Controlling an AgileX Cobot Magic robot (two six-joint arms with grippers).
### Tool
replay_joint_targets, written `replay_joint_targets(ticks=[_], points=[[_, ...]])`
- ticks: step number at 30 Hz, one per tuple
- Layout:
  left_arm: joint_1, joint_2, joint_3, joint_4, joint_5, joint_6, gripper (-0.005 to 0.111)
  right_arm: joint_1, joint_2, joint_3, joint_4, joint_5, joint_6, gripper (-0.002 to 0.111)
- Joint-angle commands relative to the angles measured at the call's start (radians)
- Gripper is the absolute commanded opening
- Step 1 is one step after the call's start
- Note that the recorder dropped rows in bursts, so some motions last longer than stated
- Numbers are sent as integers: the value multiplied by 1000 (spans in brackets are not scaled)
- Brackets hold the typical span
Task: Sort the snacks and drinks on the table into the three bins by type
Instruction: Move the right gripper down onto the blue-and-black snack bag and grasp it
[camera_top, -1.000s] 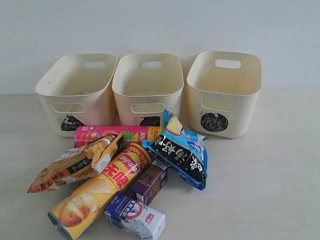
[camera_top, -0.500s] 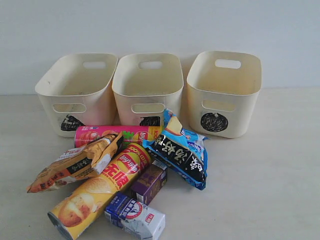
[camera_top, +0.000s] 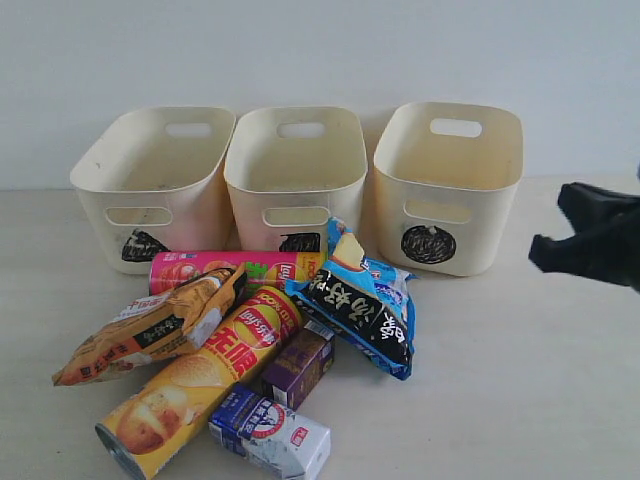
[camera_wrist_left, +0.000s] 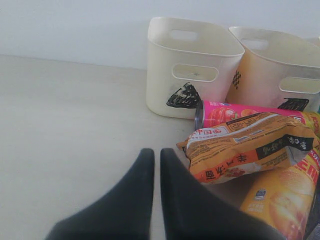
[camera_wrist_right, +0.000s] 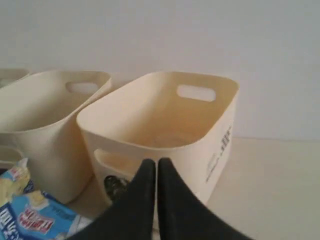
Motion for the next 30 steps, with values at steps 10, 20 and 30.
replay_joint_targets(ticks=[10,20,30], points=[[5,-4,3,-3,-4,1,4,310,222,-121,89,239,-431,0],[5,-4,3,-3,-4,1,4,429,228,-286,162,635,-671,0],[5,-4,3,-3,-4,1,4,474,248,-299,155,593,-624,105]])
